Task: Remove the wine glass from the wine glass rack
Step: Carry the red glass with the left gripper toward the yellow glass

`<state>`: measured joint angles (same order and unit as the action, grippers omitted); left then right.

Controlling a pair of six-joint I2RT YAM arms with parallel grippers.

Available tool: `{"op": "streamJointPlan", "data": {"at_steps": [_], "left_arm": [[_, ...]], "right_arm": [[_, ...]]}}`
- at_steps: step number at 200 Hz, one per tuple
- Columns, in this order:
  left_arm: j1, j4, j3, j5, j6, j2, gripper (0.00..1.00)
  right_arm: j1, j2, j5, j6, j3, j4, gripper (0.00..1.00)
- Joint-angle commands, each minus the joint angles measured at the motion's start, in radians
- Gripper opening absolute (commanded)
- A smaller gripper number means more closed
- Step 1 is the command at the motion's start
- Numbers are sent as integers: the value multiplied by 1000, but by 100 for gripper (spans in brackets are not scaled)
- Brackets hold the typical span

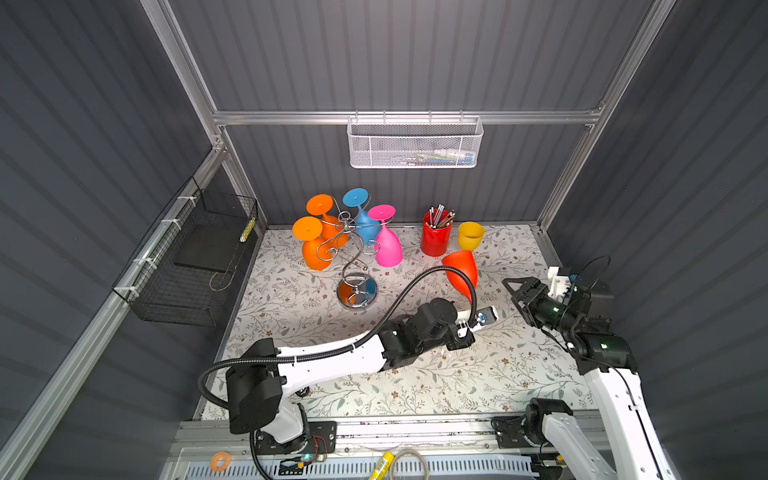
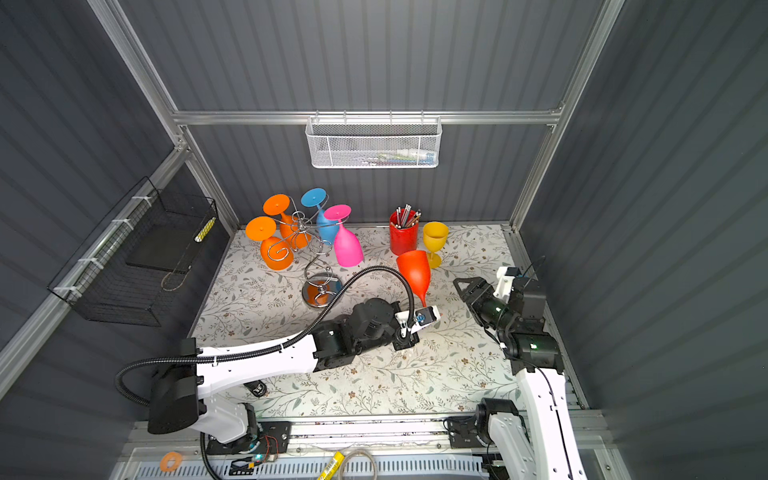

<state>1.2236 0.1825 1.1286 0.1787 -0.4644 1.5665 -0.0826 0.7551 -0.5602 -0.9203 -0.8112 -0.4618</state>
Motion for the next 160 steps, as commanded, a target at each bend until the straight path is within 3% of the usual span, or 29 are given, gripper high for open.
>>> {"op": "streamJointPlan", "data": {"at_steps": [1,69,160], "left_arm": [[8,210,-43,56,-143,26,0],[9,493,-91,173,-323,121,0],[11,751,-177,168,-561,195,0]], "right_arm": [[-4,7,-85,-45,18,45,71],[-5,4,-69,-57,45,51,68],[-4,29,-96,-130,55,126,66]]}}
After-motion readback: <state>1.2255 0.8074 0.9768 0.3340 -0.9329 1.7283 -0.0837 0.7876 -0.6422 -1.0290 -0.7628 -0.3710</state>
